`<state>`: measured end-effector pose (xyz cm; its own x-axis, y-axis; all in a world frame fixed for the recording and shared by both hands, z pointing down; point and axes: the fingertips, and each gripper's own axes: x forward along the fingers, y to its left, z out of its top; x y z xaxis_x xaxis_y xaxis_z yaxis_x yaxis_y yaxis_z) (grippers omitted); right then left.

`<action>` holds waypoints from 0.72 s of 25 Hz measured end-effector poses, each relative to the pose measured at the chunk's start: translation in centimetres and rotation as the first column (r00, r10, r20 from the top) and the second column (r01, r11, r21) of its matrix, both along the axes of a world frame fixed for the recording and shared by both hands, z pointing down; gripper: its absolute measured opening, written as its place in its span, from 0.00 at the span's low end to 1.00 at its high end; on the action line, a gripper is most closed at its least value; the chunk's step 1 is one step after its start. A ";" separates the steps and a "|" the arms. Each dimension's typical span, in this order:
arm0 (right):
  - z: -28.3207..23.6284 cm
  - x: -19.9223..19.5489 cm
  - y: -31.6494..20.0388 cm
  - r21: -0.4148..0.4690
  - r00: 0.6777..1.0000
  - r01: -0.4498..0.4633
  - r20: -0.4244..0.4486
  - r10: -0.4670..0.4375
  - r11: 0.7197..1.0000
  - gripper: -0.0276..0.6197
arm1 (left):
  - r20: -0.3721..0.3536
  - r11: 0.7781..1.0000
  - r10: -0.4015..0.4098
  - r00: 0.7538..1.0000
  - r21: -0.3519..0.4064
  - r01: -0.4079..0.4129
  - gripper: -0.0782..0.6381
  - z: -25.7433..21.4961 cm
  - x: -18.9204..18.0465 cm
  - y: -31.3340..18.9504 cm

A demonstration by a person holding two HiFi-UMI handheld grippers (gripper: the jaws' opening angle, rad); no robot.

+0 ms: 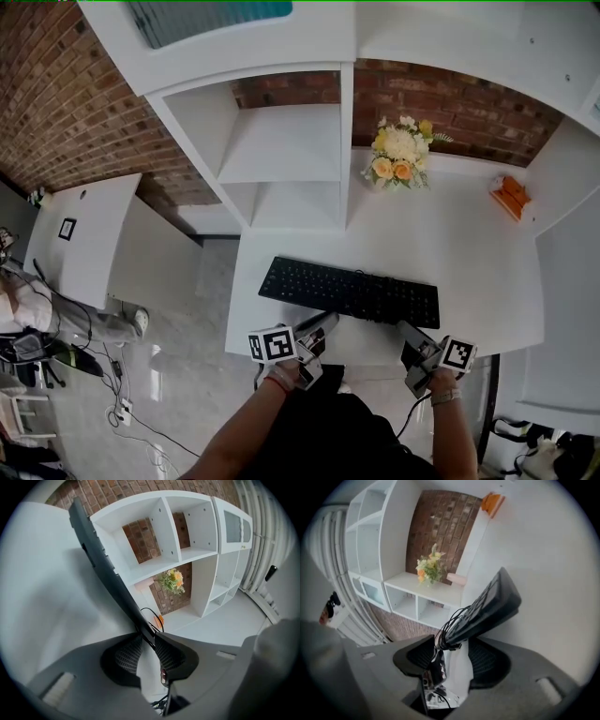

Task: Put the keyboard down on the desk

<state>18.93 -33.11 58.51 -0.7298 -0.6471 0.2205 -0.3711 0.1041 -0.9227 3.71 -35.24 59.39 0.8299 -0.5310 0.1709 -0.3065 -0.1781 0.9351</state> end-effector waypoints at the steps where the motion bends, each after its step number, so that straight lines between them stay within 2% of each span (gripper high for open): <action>1: -0.2 -0.5 0.4 0.014 0.999 0.042 -0.033 -0.042 0.999 0.38 | -0.002 1.000 0.001 1.000 -0.001 -0.001 0.21 0.0 0.0 0.0; 4: 0.7 -0.9 1.5 -0.015 0.984 0.111 -0.136 -0.112 0.994 0.38 | -0.006 1.000 0.000 1.000 -0.011 0.000 0.21 0.1 -0.1 0.0; 6: 1.1 -1.0 1.8 -0.019 0.966 0.149 -0.213 -0.150 0.989 0.34 | -0.004 1.000 0.001 1.000 -0.024 -0.001 0.21 0.3 0.0 0.2; 10: 1.6 -1.8 2.2 -0.018 0.900 0.231 -0.377 -0.221 0.973 0.04 | -0.005 0.998 0.013 1.000 -0.058 -0.014 0.21 0.9 0.0 0.4; 13: 2.3 -2.5 2.5 -0.043 0.845 0.283 -0.462 -0.270 0.958 0.04 | 0.010 0.995 0.031 0.999 -0.091 -0.030 0.21 1.4 -0.1 0.6; 18: 3.6 -3.3 2.7 -0.090 0.810 0.292 -0.505 -0.296 0.952 0.04 | 0.056 0.988 0.059 0.997 -0.145 -0.051 0.14 2.6 -0.1 1.1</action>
<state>15.60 -30.39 62.15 -0.6681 -0.4165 0.6166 -0.7392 0.2774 -0.6136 3.62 -34.12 62.03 0.8431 -0.4514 0.2924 -0.3566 -0.0621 0.9322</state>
